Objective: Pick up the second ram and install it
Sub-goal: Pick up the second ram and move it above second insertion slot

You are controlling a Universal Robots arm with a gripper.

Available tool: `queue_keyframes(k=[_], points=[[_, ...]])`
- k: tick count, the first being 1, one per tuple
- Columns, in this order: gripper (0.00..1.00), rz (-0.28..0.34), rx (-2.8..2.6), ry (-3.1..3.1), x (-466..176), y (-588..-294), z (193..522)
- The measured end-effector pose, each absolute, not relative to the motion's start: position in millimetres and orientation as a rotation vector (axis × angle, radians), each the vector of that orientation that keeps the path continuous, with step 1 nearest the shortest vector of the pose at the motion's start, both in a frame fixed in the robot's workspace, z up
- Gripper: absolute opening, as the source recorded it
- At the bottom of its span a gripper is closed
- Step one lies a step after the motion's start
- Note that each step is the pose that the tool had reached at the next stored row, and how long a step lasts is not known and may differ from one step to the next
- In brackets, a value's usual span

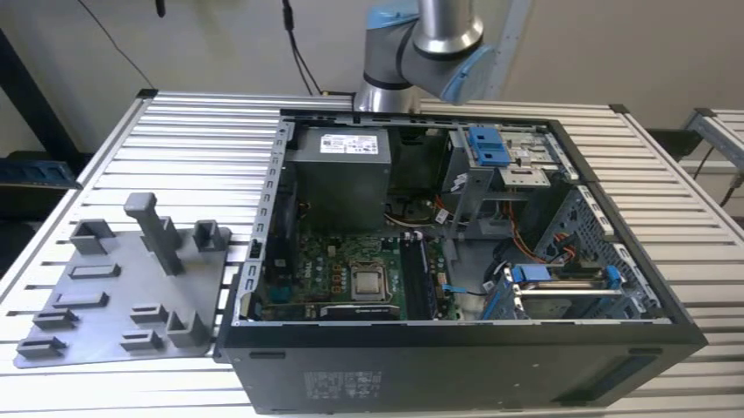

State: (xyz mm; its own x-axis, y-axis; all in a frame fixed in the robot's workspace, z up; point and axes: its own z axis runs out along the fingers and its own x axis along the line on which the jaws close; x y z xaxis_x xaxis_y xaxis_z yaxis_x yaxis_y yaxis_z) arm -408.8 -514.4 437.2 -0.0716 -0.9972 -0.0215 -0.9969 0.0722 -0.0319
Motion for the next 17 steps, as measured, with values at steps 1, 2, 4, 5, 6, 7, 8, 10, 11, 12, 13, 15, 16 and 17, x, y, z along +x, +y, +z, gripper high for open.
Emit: queue_keyframes(k=[1, 2, 4, 5, 6, 7, 8, 10, 11, 12, 13, 15, 16, 17], points=[[0.14, -0.014, -2.115, 2.272, -407, -514, 437], [0.14, -0.014, -2.115, 2.272, -405, -514, 437], [0.14, -0.014, -2.115, 2.273, -402, -514, 437], [0.14, -0.014, -2.115, 2.273, -401, -514, 437], [0.14, -0.014, -2.115, 2.272, -399, -514, 437], [0.14, -0.014, -2.115, 2.272, -397, -514, 437], [0.14, -0.014, -2.115, 2.272, -395, -514, 437], [0.14, -0.014, -2.114, 2.273, -392, -514, 437], [0.14, -0.014, -2.114, 2.273, -390, -514, 437], [0.14, -0.014, -2.114, 2.273, -389, -514, 437], [0.14, -0.014, -2.115, 2.273, -387, -514, 437], [0.14, -0.014, -2.114, 2.272, -384, -514, 437], [0.14, -0.014, -2.114, 2.273, -383, -514, 437], [0.14, -0.014, -2.115, 2.273, -381, -514, 437]])
